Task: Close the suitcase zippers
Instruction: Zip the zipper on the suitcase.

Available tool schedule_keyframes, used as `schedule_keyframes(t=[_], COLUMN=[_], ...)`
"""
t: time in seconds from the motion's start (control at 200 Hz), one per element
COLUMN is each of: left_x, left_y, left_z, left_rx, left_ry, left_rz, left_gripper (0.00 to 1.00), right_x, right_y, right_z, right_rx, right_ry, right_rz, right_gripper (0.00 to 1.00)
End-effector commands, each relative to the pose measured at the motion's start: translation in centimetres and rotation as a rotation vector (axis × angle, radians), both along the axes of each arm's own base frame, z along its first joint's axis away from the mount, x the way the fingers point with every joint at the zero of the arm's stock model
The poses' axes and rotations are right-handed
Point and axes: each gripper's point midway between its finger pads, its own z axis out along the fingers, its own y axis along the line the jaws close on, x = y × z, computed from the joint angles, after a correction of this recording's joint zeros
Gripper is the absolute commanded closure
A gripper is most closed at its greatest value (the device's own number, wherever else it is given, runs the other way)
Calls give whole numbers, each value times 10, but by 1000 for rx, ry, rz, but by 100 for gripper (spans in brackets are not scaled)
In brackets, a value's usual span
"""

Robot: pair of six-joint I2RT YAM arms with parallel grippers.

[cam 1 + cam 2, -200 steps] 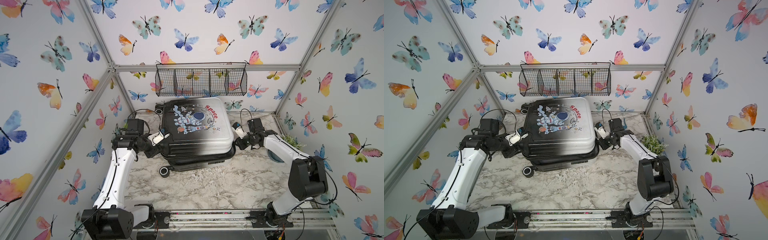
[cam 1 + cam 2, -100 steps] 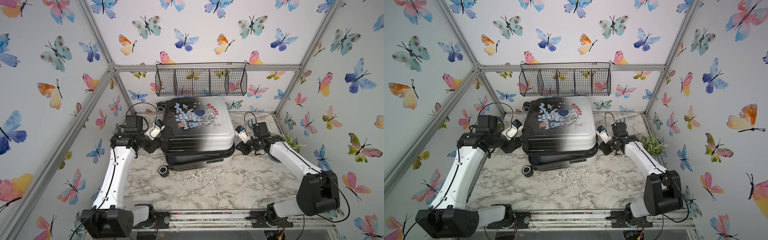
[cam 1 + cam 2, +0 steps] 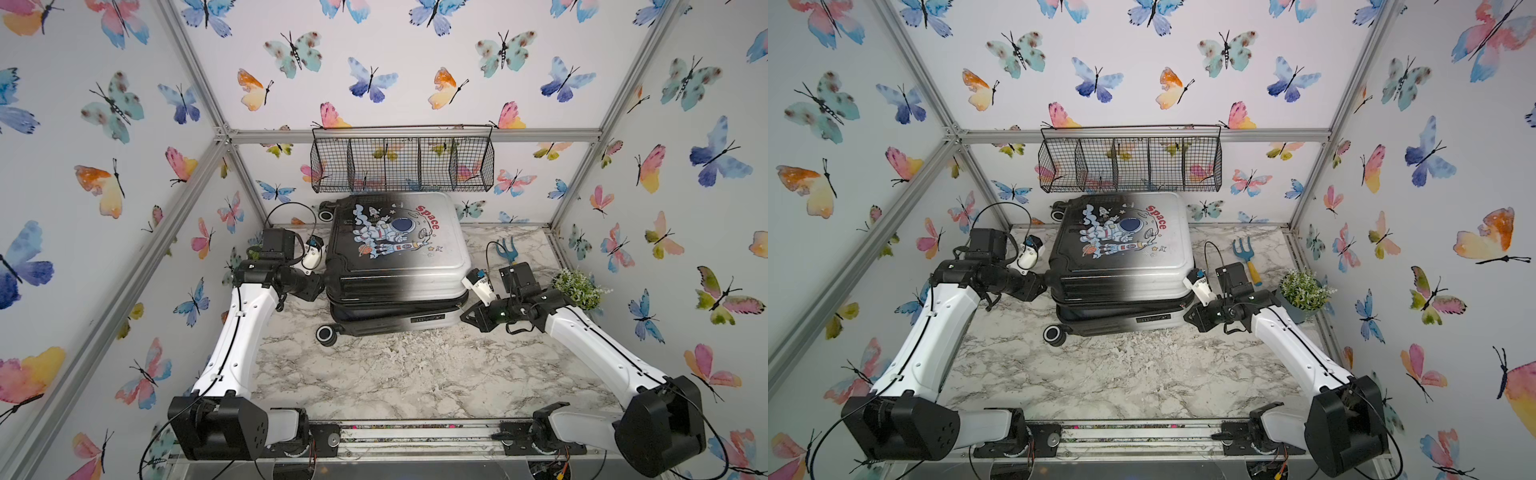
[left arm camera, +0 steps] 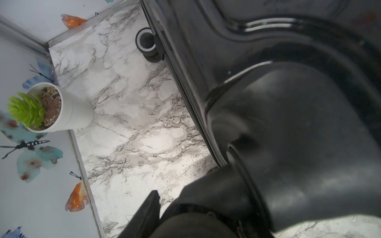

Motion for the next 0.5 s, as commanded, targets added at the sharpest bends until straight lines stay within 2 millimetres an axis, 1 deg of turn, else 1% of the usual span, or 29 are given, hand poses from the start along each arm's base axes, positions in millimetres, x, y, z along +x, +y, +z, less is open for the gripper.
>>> schedule_keyframes(t=[0.0, 0.05, 0.15, 0.245, 0.36, 0.42, 0.496], left_x=[28, 26, 18, 8, -7, -14, -24], left_y=[-42, -50, -72, -90, -108, -116, -128], left_z=[31, 29, 27, 27, 29, 29, 28], left_rx=[-202, -221, -242, -276, -320, -342, -366], left_ry=[-127, -111, -74, -37, -9, 6, 41], left_rz=[50, 50, 21, -6, -37, -46, -72], left_gripper=[100, 100, 100, 100, 100, 100, 100], right_x=[-31, -36, -44, -43, -47, -54, -67], right_y=[54, 65, 86, 103, 124, 137, 155], right_z=[46, 45, 39, 42, 46, 46, 48], right_rx=[226, 216, 193, 183, 232, 244, 257], right_ry=[-38, -60, -102, -145, -172, -175, -194], right_rz=[144, 147, 175, 187, 200, 234, 294], right_gripper=[98, 98, 98, 98, 98, 98, 98])
